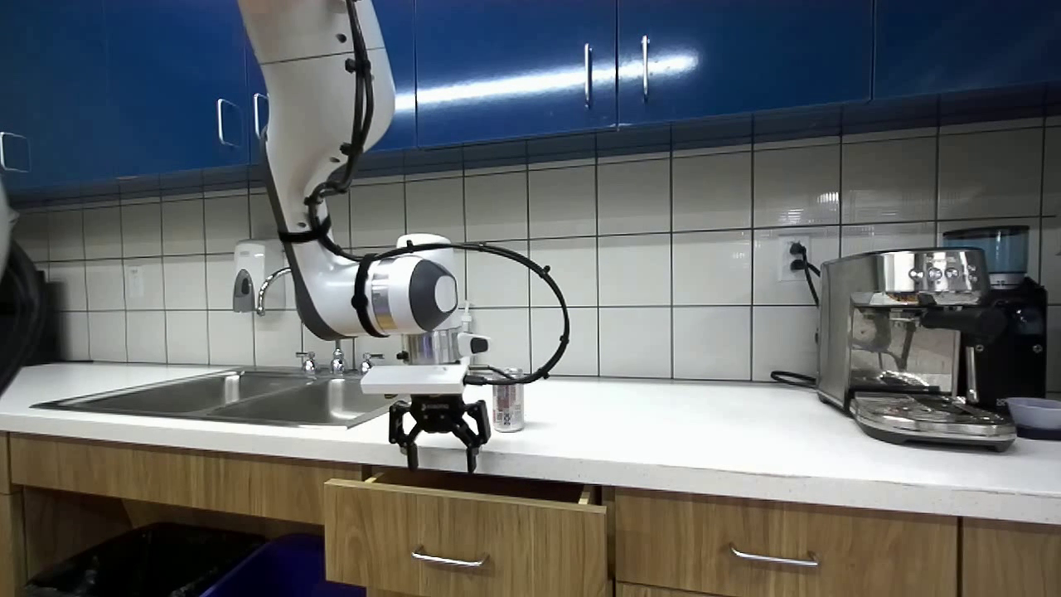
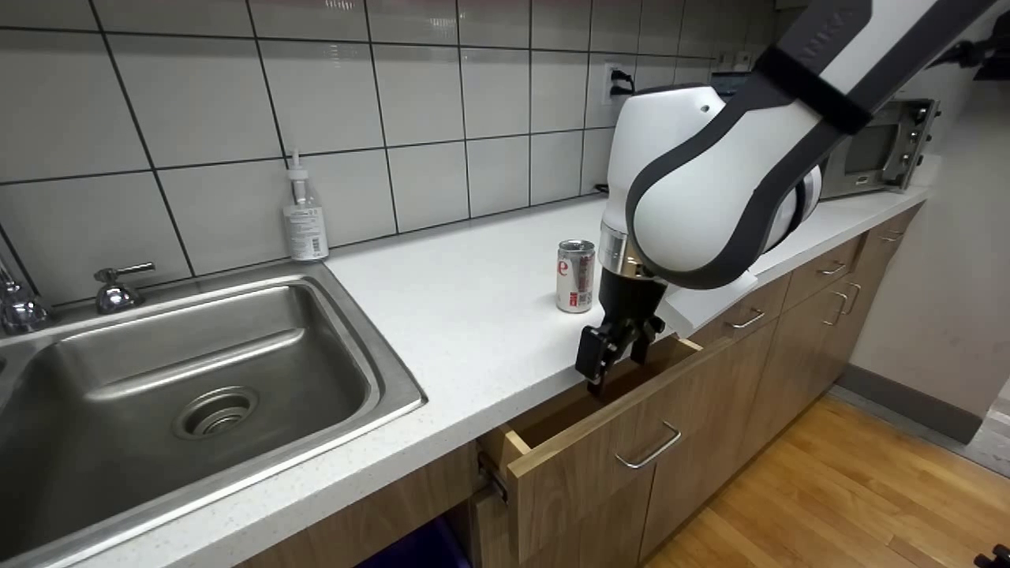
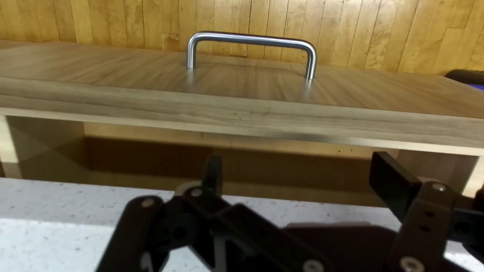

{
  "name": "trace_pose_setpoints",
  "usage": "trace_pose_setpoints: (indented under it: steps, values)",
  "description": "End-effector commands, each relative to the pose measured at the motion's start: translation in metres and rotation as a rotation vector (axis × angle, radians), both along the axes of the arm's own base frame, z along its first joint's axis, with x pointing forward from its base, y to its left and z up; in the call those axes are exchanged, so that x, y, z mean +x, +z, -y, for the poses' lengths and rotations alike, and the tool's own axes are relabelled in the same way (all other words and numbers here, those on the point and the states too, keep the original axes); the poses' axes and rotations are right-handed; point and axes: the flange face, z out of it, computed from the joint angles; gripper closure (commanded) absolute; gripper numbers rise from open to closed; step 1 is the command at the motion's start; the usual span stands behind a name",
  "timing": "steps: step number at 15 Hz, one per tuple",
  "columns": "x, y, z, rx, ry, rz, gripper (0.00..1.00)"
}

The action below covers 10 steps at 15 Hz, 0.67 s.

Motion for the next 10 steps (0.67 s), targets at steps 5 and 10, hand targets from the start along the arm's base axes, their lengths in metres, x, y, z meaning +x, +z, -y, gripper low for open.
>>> trace_pose_setpoints:
  steps: [5,10]
  values:
    - [0.019,-0.022,0.001,-0.017,0.041,-0.003,0.0]
    - [0.023,-0.028,-0.002,-0.026,0.043,0.0,0.0]
